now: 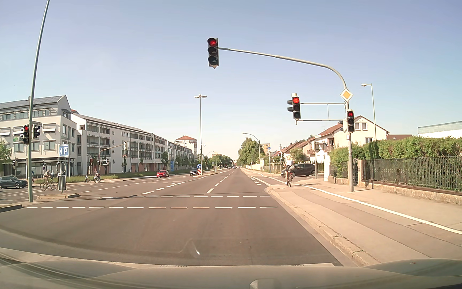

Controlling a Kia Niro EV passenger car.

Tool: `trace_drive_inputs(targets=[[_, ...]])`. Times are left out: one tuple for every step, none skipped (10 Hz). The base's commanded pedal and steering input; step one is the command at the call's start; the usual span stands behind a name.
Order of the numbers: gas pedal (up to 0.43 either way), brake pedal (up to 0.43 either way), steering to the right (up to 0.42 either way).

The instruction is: Follow the waypoints while adhering to traffic rules and regulations

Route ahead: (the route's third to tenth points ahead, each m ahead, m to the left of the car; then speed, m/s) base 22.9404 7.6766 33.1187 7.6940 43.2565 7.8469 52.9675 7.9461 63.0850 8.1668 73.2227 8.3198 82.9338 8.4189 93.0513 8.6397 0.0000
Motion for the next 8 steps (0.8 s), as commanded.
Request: trace_drive_inputs(targets=[[0.0, 0.287, 0.007], [0.0, 0.293, 0.006], [0.0, 0.287, 0.007], [0.0, 0.293, 0.007], [0.0, 0.287, 0.006], [0.0, 0.293, 0.006], [0.0, 0.287, 0.007], [0.0, 0.293, 0.006]])
